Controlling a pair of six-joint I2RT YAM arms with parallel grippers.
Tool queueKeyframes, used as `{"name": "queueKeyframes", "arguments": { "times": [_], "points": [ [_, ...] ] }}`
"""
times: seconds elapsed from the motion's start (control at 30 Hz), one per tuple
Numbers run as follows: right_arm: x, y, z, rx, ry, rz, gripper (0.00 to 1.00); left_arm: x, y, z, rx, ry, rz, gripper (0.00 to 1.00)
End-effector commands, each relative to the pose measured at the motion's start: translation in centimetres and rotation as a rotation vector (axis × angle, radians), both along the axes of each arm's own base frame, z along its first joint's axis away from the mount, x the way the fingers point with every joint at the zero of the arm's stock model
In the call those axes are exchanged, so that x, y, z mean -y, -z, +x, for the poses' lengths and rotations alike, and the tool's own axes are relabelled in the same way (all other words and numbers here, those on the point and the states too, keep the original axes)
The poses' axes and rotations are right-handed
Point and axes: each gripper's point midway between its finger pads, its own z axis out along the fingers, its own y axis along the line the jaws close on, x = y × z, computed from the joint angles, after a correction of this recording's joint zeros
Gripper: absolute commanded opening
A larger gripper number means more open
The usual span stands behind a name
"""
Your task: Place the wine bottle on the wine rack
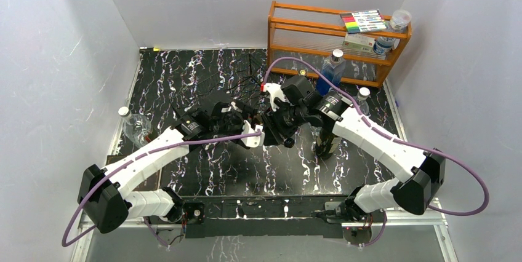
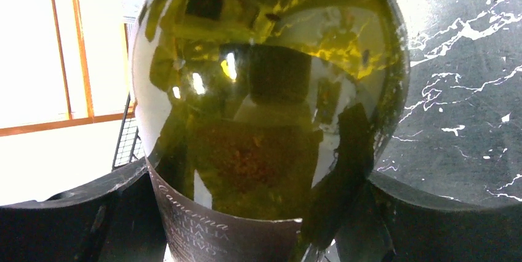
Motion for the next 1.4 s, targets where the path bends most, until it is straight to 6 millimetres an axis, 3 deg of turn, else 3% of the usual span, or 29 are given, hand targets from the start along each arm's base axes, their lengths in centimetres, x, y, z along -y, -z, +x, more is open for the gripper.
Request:
{"name": "queueKeyframes", "arguments": {
  "times": [0.0,0.07,0.13,0.37,0.43,0.63,0.7,0.87,0.9,0.97,1.03,1.1,1.17,1.27,1.33,1.37],
  "points": [
    [-0.3,-1.3,1.0,0.056,0.062,0.055,0.11,1.0,-6.7,1.3,0.093,-0.062,-0.213,0.12],
    [-0.2,-1.4,0.9,0.057,0.067,0.061,0.41,0.8,-6.5,1.2,0.092,-0.063,-0.205,0.08],
    [-0.1,-1.4,0.8,0.052,0.075,0.06,0.57,0.7,-6.6,1.1,0.096,-0.061,-0.205,0.06],
    [0.0,-0.4,-0.3,-0.01,0.043,0.038,0.82,0.2,-6.9,2.4,0.152,-0.106,-0.184,0.05],
    [-0.2,-0.2,-0.3,-0.005,0.037,0.045,0.85,0.3,-7.0,2.6,0.166,-0.106,-0.187,0.04],
    [-0.7,0.9,0.1,-0.032,0.028,0.013,0.72,0.8,-7.5,2.5,0.158,-0.095,-0.221,0.04],
    [-0.8,1.3,0.1,-0.036,0.022,0.011,0.63,0.9,-7.9,2.4,0.157,-0.092,-0.238,0.03],
    [-0.8,1.3,-0.6,-0.041,-0.011,0.038,0.29,0.8,-8.5,2.2,0.162,-0.101,-0.265,0.01],
    [-0.7,0.5,-0.8,-0.016,-0.016,0.072,0.06,0.8,-8.6,2.1,0.16,-0.104,-0.278,0.0],
    [-0.5,0.2,-0.8,-0.006,-0.007,0.082,0.08,0.8,-8.8,2.0,0.154,-0.103,-0.294,0.0],
    [-0.5,0.4,-0.9,-0.012,-0.001,0.076,0.31,1.0,-9.1,1.9,0.149,-0.096,-0.314,0.0],
    [-0.4,0.8,-0.9,-0.021,0.001,0.064,0.46,1.2,-9.6,1.9,0.147,-0.094,-0.333,0.0],
    [-0.3,1.2,-0.8,-0.021,0.008,0.053,0.48,1.3,-10.2,1.8,0.145,-0.091,-0.352,0.0],
    [-0.3,1.5,-0.6,-0.018,0.011,0.046,0.39,1.4,-10.6,1.8,0.141,-0.088,-0.364,0.02],
    [-0.3,1.6,-0.2,-0.005,0.021,0.036,0.03,1.4,-10.5,1.8,0.13,-0.088,-0.366,0.08],
    [-0.2,1.7,0.0,0.004,0.031,0.029,0.0,1.4,-10.4,1.8,0.125,-0.089,-0.364,0.12]
  ]
}}
